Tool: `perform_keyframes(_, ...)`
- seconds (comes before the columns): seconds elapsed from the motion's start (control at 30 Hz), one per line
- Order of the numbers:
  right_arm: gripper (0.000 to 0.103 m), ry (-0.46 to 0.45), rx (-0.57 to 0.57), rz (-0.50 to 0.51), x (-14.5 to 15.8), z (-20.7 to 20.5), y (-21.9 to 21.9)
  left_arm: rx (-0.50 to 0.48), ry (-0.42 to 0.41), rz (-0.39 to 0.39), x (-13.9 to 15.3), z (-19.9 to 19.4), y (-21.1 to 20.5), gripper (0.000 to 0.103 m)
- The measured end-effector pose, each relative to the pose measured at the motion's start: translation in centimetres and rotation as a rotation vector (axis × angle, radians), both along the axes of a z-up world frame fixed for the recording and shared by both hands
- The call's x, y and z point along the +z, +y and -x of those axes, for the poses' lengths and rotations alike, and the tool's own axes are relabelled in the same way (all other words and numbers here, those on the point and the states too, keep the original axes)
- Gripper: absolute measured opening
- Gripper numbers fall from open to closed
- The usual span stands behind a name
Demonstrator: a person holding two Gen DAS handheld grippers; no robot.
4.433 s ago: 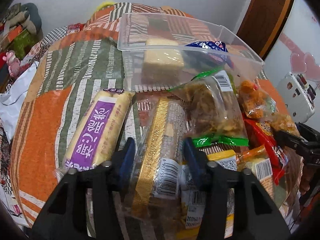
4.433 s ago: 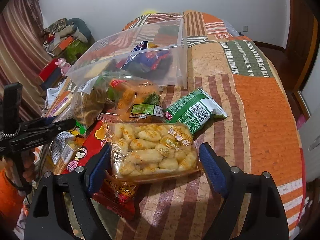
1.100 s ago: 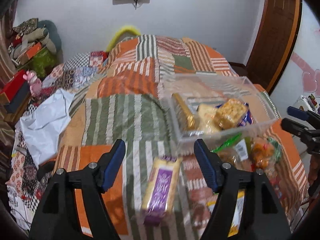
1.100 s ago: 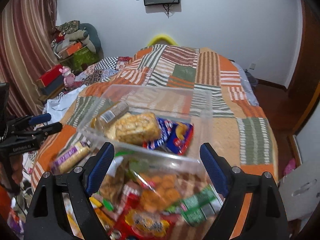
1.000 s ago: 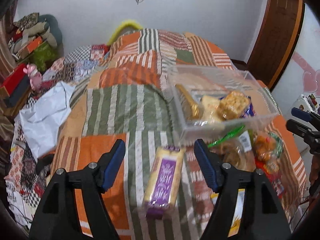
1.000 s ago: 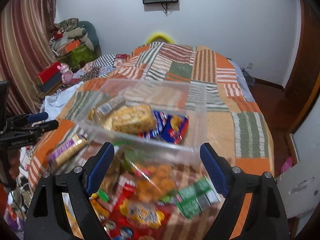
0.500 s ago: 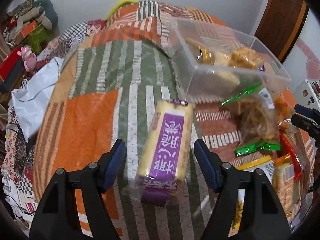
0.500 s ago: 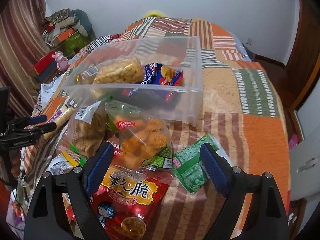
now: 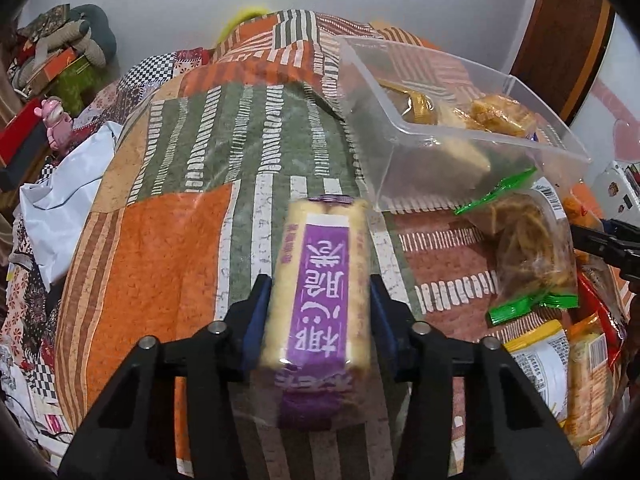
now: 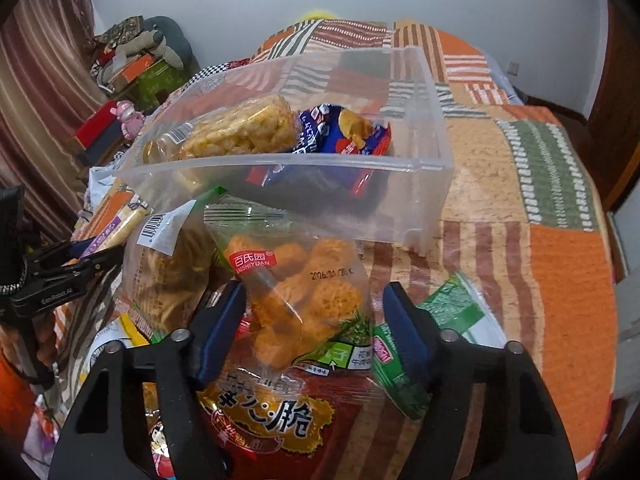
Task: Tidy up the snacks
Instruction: 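Grasp the purple-labelled cake with the left tool while the right tool grasps the orange snack bag, then lower the cake into the box with the left tool while the right tool drops the orange bag in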
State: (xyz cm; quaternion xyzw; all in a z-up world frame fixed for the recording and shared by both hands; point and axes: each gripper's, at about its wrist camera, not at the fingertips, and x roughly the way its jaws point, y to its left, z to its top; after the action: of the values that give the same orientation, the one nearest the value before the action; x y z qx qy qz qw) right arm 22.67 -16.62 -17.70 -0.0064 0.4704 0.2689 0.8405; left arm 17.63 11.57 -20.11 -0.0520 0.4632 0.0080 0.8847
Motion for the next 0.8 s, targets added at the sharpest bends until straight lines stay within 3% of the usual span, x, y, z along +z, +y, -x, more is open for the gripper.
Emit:
perform_keyframes(0.4,0.037,-0.051,0.021,-0.004,1.0,1.1,-0.7,0.028,-0.037,0.010,1.7,0.9,0.3,0.045)
perform_keyframes(0.8,0.037,-0.129,-0.005,-0.024,3.9,2.1,-2.3,0.041,-0.172,-0.012,7.3,2.1,-0.5,0.045)
